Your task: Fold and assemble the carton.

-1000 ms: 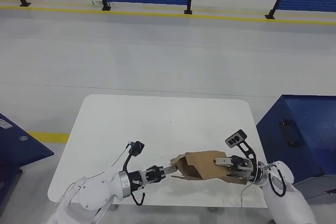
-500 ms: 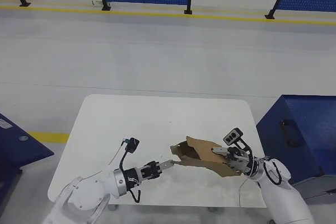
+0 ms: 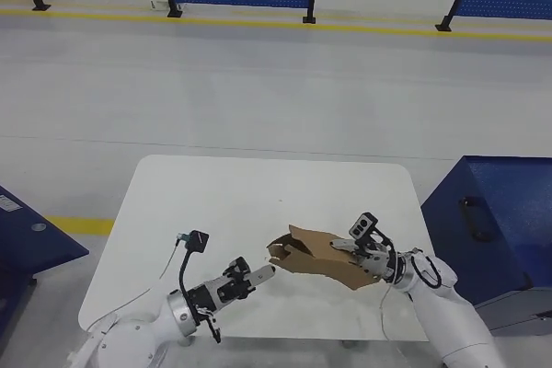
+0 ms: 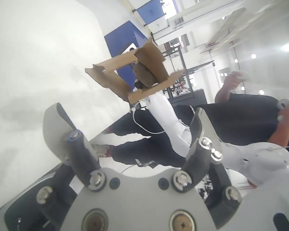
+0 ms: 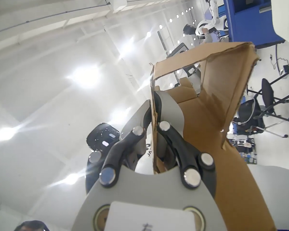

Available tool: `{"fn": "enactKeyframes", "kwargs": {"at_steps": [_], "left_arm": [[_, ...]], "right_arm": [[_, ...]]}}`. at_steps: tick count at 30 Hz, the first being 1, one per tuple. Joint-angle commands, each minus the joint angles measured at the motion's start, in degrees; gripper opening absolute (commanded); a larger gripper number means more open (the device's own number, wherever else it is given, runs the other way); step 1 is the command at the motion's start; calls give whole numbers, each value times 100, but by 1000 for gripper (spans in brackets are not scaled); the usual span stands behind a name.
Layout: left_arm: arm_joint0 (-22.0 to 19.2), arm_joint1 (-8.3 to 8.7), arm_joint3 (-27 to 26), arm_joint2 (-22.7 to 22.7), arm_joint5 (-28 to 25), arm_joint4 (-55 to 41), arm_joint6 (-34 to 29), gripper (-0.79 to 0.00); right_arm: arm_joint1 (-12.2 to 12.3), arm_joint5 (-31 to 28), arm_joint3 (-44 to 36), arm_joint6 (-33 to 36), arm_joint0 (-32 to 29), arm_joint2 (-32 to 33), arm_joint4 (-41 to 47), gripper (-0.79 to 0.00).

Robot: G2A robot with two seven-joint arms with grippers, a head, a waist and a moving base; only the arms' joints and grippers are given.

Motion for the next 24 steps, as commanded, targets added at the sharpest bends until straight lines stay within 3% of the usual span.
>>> {"fn": "enactKeyframes", "kwargs": {"at_steps": [1,9,24], "left_arm": [[-16,-18,20,148,88,475,279,0],[-272,-89,234,530,435,697,252,0],[-557,-170,498,878,905,864,-13,0]], "right_arm": [[6,-186,-69,62,-50,42,-46,-785],[44,-737,-391,35,-290,227,-390,-785],[65,-1150,-745,-250,-498,316,-840,-785]]}}
